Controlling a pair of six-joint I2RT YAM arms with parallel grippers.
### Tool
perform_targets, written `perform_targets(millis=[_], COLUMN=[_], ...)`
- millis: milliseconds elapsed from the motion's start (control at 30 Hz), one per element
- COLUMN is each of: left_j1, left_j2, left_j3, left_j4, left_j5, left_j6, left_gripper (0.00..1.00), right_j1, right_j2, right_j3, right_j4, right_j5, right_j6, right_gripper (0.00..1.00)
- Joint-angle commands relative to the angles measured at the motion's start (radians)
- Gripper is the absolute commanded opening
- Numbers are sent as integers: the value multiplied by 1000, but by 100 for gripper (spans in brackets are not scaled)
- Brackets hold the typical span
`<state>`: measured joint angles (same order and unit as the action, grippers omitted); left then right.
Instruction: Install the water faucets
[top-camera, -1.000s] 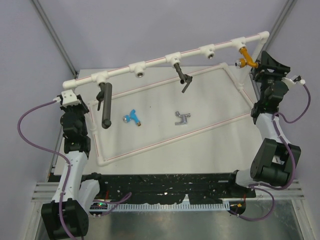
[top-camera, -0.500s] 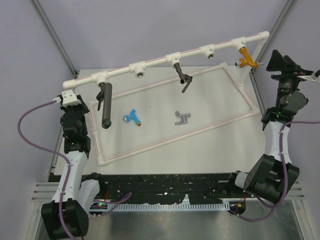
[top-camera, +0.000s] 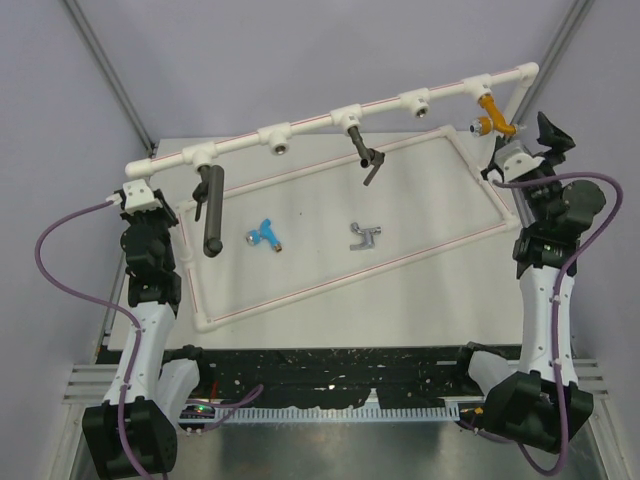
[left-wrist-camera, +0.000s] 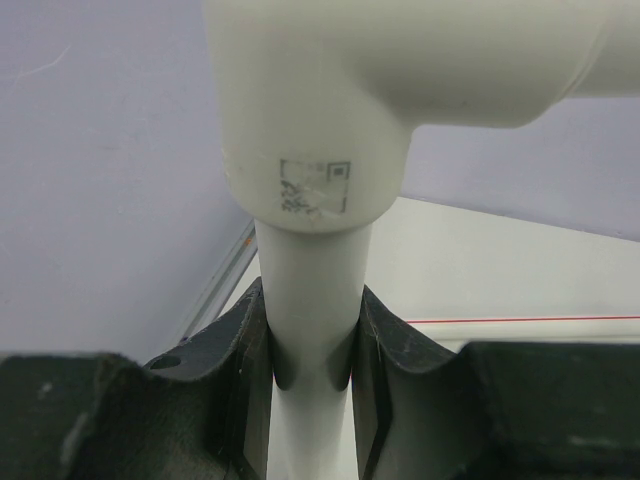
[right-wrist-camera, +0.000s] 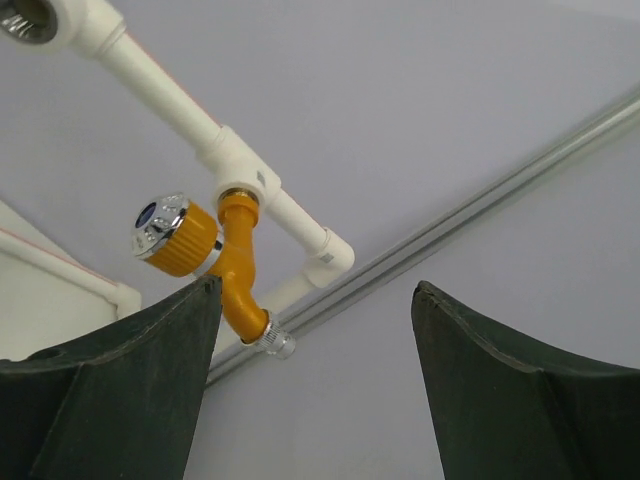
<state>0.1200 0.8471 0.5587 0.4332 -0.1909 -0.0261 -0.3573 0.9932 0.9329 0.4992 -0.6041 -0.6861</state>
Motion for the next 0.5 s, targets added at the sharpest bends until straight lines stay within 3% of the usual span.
perform_targets(millis=[0, 133, 300, 467], left_j1=[-2, -3, -2, -2], left_j2=[-8, -10, -5, -3], left_j3=[27, 24, 24, 24], left_j4=[49, 47, 52, 52], left_j5=[1, 4, 13, 8], left_j6=[-15, -14, -23, -24], left_gripper=[0, 0, 0, 0], right_j1=[67, 122, 149, 155], right_j2=[19, 65, 137, 206], right_j3=[61, 81, 27, 41], right_j4=[-275, -286, 2, 94], right_j5=[0, 61, 139, 162], right_j6=[-467, -559, -558, -570], right_gripper=[81, 81, 80, 79])
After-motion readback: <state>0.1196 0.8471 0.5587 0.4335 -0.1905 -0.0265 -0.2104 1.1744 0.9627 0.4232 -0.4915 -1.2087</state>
